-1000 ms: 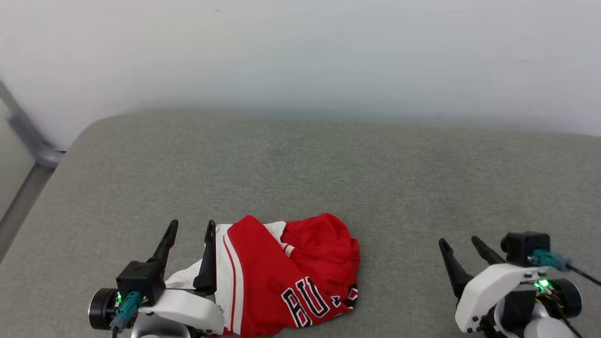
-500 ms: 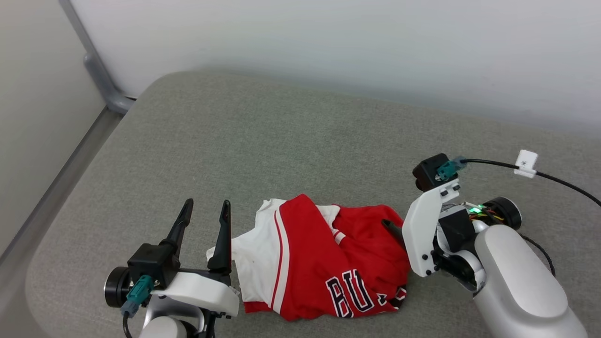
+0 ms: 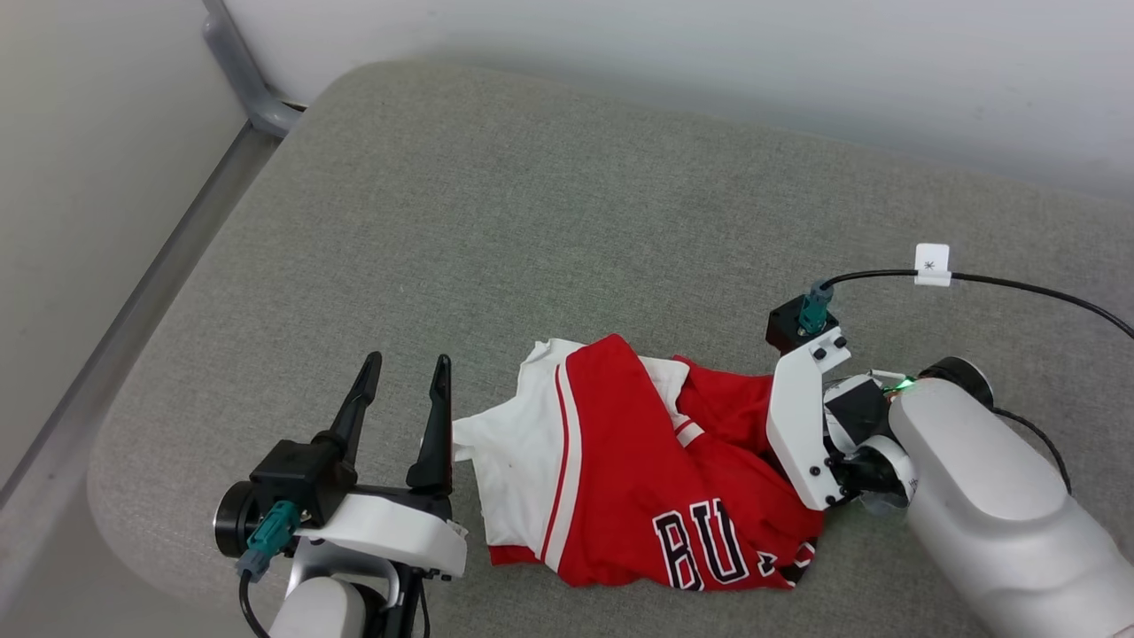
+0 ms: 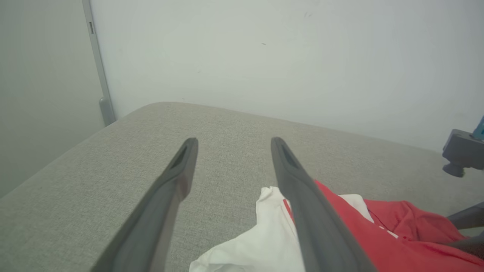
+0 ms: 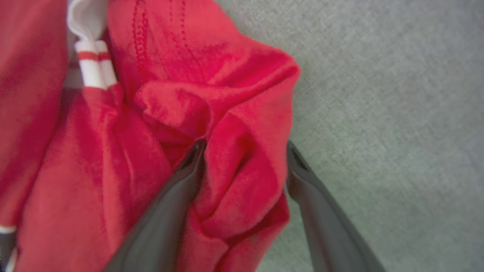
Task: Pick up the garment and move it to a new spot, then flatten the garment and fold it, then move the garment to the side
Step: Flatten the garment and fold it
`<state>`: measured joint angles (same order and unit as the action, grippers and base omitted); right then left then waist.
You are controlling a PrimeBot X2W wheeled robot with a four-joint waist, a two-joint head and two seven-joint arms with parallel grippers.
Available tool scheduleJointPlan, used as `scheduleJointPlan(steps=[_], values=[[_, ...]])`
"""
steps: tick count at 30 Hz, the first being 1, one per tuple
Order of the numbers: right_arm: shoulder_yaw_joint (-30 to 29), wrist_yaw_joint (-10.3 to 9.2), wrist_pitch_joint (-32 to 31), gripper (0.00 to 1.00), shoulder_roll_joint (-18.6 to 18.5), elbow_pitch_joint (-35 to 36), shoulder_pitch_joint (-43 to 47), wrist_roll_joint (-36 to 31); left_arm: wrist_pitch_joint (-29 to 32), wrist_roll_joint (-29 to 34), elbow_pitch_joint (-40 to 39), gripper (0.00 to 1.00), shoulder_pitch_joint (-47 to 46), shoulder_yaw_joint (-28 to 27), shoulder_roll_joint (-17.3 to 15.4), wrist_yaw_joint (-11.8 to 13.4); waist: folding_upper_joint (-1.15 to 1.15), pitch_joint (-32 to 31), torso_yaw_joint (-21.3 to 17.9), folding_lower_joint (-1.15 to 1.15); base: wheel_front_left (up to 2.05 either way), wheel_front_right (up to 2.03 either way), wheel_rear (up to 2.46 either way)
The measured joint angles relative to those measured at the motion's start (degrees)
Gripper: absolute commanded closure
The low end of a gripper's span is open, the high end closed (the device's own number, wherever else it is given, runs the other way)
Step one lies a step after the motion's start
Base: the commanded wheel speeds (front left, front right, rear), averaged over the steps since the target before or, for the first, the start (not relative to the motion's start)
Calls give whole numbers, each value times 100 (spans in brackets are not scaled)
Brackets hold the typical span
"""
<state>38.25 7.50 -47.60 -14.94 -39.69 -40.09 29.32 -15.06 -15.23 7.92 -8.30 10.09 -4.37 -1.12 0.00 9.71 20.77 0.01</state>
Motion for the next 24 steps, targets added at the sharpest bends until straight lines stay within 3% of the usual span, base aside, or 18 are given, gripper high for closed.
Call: scheduleJointPlan(steps=[1,3,4,8,17,24], values=[[25,-1,-63,0,3,-98,-31,85,0,12,11,0,0,-29,14,-27,0,10,6,0,0,0,0],[64,0,-186,62,15,-248,-82,247,0,53,31,0,0,-79,48,-43,0,8,-2,0,0,0,0],[92,0,-223,100,21,-302,-100,308,-1,64,44,0,0,-96,67,-64,0,3,-7,0,0,0,0],[198,5,-91,100,29,-397,-151,480,0,112,81,0,1,-162,99,-111,0,-30,-65,0,0,0,0],[-144,2,1018,100,-80,-77,-461,590,0,271,158,0,179,-346,122,-200,0,-330,-430,0,0,0,0],[-1063,1,1506,100,-391,431,150,404,0,392,182,0,353,-470,115,-229,0,-565,-943,0,0,0,0]])
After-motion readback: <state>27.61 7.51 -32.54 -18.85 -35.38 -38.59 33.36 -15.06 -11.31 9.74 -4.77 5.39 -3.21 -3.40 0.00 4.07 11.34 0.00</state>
